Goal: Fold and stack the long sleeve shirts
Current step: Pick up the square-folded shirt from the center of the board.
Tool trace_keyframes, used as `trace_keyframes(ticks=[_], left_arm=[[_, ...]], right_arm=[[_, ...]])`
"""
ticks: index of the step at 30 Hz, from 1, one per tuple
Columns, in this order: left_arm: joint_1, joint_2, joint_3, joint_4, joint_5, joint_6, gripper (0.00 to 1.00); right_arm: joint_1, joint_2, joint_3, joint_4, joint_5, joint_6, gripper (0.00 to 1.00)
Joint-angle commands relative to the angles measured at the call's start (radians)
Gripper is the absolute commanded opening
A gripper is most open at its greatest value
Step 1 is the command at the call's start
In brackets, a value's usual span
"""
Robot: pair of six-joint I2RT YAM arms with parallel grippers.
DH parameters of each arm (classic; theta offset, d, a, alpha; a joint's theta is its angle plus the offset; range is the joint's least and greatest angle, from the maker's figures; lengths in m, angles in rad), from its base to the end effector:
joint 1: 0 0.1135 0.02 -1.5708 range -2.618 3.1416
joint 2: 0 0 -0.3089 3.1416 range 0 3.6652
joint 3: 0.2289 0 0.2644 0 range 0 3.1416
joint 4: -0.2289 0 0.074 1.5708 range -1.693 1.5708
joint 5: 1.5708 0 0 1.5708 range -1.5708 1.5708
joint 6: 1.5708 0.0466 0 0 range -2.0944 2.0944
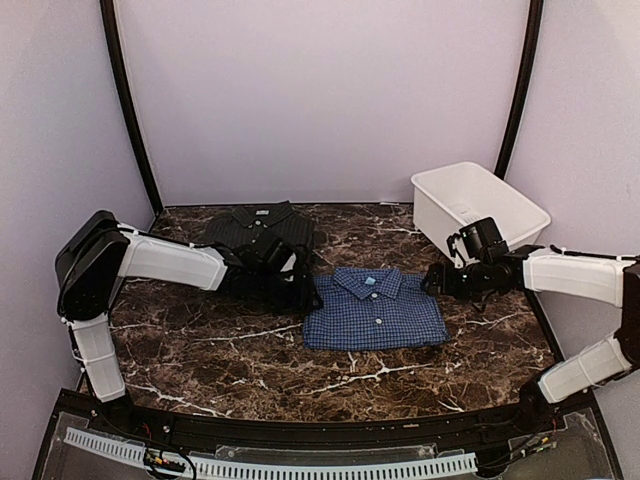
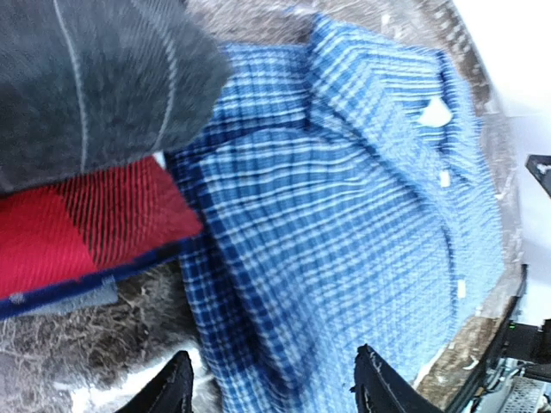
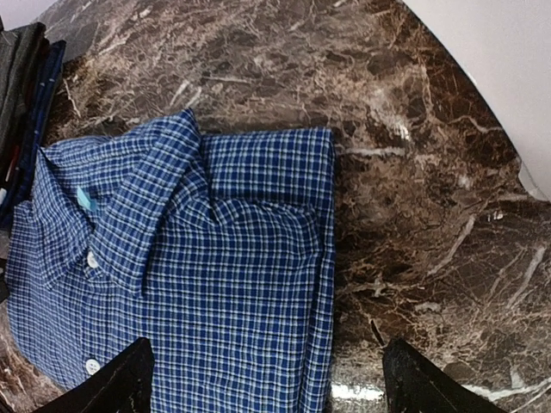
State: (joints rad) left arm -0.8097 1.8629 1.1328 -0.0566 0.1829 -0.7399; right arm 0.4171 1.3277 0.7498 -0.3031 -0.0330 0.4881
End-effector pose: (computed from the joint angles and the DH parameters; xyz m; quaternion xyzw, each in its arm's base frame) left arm 0.2873 -0.3139 0.1974 0.0670 0.9185 -0.3265 0.2128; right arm 0.2470 0.1111 0.2299 0.0278 0.9406 0.1618 0.2972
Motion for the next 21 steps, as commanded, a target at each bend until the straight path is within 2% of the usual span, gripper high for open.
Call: trace_keyframes(ticks=[1,7,11,21], left_arm=[[-0.011,0.027,0.048,-0.096,-0.049,0.04,0.61],[-0.014,0.064,0.058,-0.116,-0.087,0.032,0.55],[-0.02,0.084,0.073,-0.125,-0.113,0.035,0.54],[-0.048,0.175,0.155,-0.178,-0.151,0.03,0.48]], right_arm=[[-0.006,0.022,-0.038,0.02,0.017,0.014,0.89],[-0.006,0.062,-0.066,0.039,0.02,0.022,0.88],[-0.006,0.112,-0.067,0.042,0.017,0.026,0.86],[-0.001,0.222,-0.057,0.089,-0.042,0.036,0.71]])
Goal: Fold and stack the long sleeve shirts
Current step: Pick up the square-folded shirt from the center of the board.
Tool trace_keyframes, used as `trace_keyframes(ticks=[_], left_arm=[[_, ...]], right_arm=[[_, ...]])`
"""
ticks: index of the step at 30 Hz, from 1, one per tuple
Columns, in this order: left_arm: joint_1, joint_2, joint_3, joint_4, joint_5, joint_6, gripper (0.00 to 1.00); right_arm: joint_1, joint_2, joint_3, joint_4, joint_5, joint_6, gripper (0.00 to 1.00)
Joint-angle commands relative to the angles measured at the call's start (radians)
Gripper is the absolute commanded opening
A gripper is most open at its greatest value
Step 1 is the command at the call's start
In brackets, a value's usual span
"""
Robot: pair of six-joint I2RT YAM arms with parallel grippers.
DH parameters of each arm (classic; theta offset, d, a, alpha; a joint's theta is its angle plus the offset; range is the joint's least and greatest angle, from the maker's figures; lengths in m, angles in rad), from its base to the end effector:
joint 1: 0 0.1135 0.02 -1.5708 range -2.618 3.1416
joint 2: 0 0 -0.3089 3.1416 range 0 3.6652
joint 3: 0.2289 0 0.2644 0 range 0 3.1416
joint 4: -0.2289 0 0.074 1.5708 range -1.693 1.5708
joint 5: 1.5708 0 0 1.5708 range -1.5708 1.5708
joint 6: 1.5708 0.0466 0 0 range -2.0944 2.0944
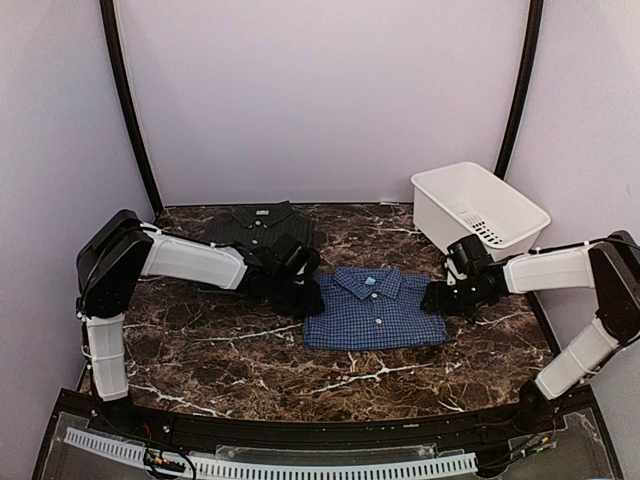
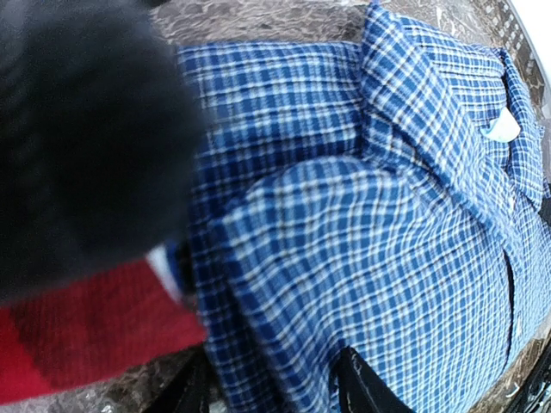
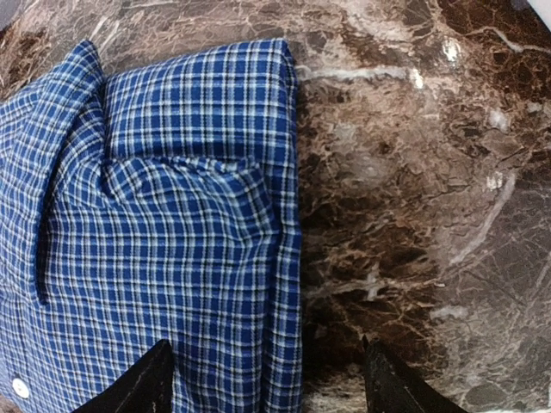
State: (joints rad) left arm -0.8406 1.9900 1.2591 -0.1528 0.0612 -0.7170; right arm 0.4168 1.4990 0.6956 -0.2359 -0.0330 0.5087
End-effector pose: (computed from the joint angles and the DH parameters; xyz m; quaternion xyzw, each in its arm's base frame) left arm 0.3007 -0.3401 0.1753 0.0684 0.9387 -0.2570 0.2194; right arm 0.2562 0.1151 0.1740 0.0400 0.9639 0.1315 0.2279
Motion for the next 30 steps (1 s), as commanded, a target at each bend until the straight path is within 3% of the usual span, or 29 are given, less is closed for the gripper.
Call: trace_keyframes(ticks=[1,8,17,21,30], left_arm=[[-0.021,0.054,0.04,-0.09,-0.028,0.006,0.47],[-0.047,0.077,0.066,-0.079,0.004,-0.016,0.3],[-0.062,0.076,0.135,-0.038,0.065,-0.009,0.0],[-0.07,0.063,0.187,-0.049,0.064,0.009,0.0],[-0.075,-0.043,0.222,-0.05,0.061,0.046,0.0]], right_arm=[[0.004,0.056,0.0,0.025,-0.049,0.017,0.7],[0.059,0.091,0.019,0.032,-0.056,0.036,0.57],[0.086,0.065,0.03,0.016,-0.027,0.053,0.13],[0.086,0.01,0.038,0.008,-0.021,0.05,0.01],[0.086,-0.124,0.108,-0.054,-0.028,0.032,0.0]])
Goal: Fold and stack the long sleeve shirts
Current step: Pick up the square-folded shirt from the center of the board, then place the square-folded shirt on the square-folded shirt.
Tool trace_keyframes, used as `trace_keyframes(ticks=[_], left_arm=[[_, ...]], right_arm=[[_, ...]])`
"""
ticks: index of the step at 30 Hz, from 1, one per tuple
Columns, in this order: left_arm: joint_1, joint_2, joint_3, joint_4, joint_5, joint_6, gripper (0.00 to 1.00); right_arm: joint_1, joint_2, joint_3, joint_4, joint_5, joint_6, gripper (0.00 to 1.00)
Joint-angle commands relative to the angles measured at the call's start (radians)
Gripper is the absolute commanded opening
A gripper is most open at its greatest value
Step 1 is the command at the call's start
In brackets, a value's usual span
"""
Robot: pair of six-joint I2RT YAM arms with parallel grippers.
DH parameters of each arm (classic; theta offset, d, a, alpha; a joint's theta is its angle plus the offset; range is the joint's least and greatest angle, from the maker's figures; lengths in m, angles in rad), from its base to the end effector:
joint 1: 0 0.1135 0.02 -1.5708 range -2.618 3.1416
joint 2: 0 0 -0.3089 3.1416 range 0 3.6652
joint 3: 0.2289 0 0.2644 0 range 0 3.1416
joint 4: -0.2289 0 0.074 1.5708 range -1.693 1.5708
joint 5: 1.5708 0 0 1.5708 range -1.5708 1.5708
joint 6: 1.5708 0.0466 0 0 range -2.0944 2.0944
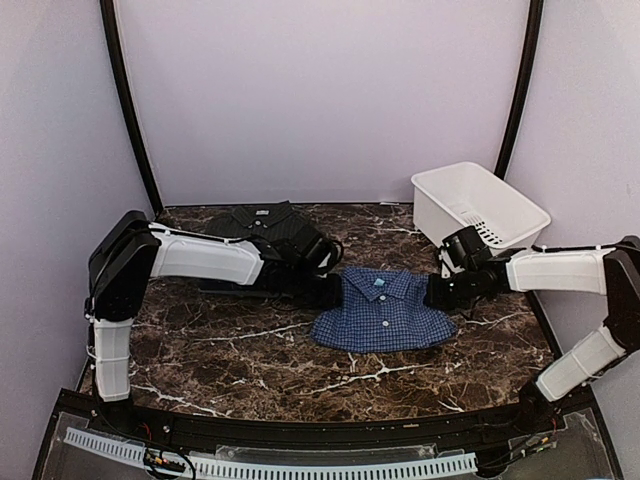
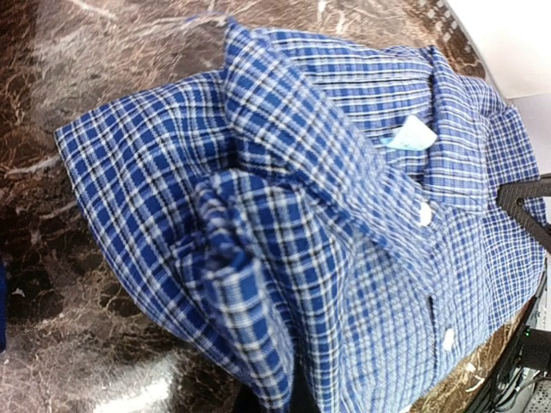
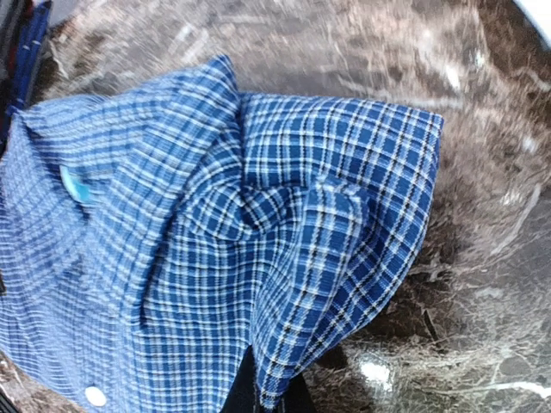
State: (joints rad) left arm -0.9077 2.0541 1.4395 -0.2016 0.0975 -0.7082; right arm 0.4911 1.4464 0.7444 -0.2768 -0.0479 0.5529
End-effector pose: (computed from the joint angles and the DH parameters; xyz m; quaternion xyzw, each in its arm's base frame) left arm 0.2987 -0.3897 0.1998 0.1103 0.9222 -0.2973 0.2215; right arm 0.2496 0.1360 0.1995 0.0226 0.9560 0.1653 0.2414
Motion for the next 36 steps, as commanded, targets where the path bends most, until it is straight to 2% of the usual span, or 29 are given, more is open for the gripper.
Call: trace_keyframes(ticks=[1,8,16,27,36], left_arm=[[-0.008,-0.123,0.052,-0.004,0.026,0.045,0.0],[-0.006,-0.204,0.128,-0.079,-0.004,0.087,0.0],[0.035,-0.259,0.239,-0.208,-0.064,0.115,0.0],[0.282,-0.334,0.281,-0.346,-0.043,0.191,0.0],[0.534,-0.317,0.295,-0.408,0.018,0.239,0.0]], right_arm=[[0.012,-0.087,0.069,-0.019,-0.018,-0.013,0.0],[0.02,-0.136,0.184,-0.062,-0.066,-0.011,0.0],[0.058,-0.077,0.376,-0.038,-0.114,-0.003,0.0],[0.176,0.201,0.76,-0.011,-0.136,0.026,0.0],[0.229,0.497,1.069,0.027,-0.245,0.094,0.0]])
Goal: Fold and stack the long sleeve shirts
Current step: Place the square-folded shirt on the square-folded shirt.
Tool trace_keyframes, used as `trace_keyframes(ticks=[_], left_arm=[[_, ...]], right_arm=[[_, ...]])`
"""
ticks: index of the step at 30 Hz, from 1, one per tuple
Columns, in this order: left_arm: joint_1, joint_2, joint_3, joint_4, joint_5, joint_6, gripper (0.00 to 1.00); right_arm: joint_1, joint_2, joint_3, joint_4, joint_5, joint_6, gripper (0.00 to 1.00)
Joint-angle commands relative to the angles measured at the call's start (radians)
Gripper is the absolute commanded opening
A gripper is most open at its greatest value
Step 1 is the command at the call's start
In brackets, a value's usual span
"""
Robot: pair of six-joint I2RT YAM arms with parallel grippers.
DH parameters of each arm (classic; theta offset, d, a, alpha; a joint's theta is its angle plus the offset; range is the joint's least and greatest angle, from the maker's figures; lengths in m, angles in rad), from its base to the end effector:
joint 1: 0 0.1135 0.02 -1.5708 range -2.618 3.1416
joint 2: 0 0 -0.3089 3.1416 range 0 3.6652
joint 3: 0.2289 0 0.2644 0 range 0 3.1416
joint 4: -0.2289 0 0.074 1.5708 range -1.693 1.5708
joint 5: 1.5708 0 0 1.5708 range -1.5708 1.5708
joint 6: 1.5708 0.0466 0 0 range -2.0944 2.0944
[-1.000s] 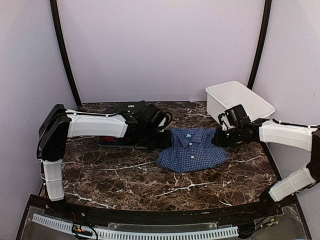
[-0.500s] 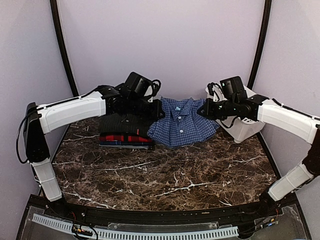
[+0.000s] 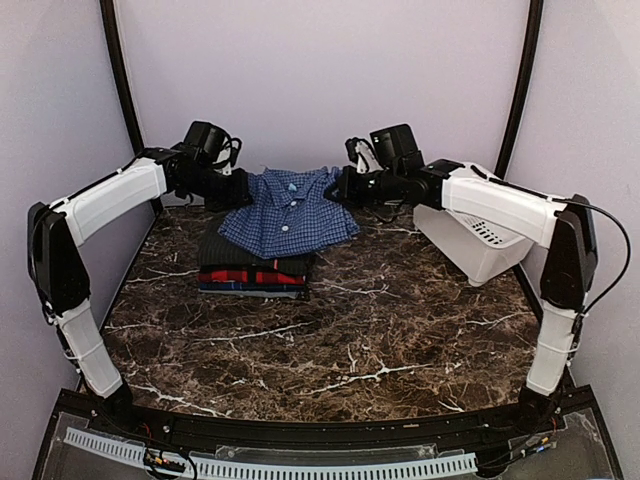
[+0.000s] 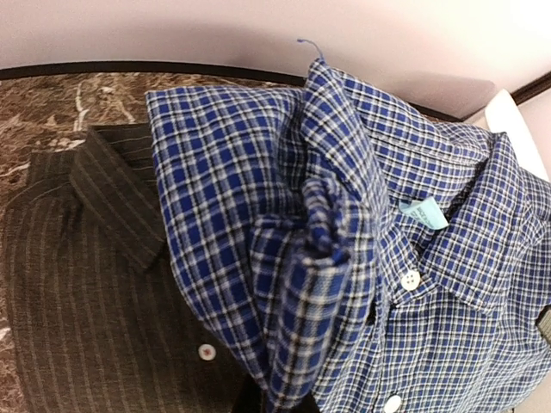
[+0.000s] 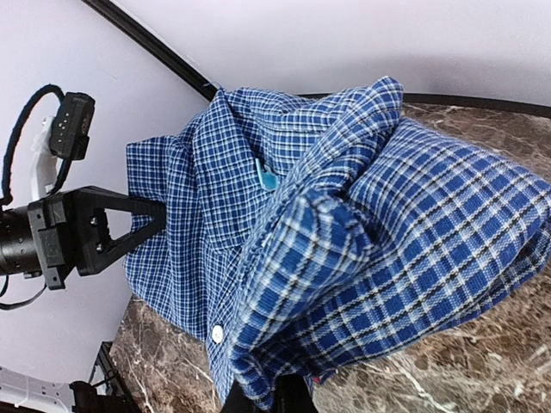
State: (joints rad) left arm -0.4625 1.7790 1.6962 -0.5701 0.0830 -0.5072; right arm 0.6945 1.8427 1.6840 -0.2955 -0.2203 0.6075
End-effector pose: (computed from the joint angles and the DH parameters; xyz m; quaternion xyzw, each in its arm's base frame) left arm 0.3930 -0.2003 0.3811 -0.0016 0.8959 -0.2392 0.3743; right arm 0.3577 0.3112 0.3772 -0.0948 0.8397 0.3932 0.3624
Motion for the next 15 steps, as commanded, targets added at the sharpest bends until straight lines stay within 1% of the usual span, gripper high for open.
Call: trace_keyframes(ticks=[1,4,8,12,15], left_arm=[[0.103,-0.037,0.038,-0.042,0.045,0.043,0.0],[0.162,-0.026,0.034,-0.05,0.062,0.051,0.0],[0.224,-0.004,0.021,-0.05,0.084,0.067,0.0],[0.264,0.036,-0.001,-0.043,0.087,0.08,0.0],[0.287,0.058,-0.051,-0.016,0.08,0.082,0.01]], right_arm=[[0.031,0.132,0.164,0.038,-0.079,0.043,0.0],[0.037,0.217,0.258,0.018,-0.108,0.056,0.0],[0.039,0.307,0.331,0.009,-0.125,0.072,0.0],[0.036,0.399,0.384,0.004,-0.161,0.071,0.0],[0.024,0.485,0.442,-0.037,-0.182,0.059,0.0]])
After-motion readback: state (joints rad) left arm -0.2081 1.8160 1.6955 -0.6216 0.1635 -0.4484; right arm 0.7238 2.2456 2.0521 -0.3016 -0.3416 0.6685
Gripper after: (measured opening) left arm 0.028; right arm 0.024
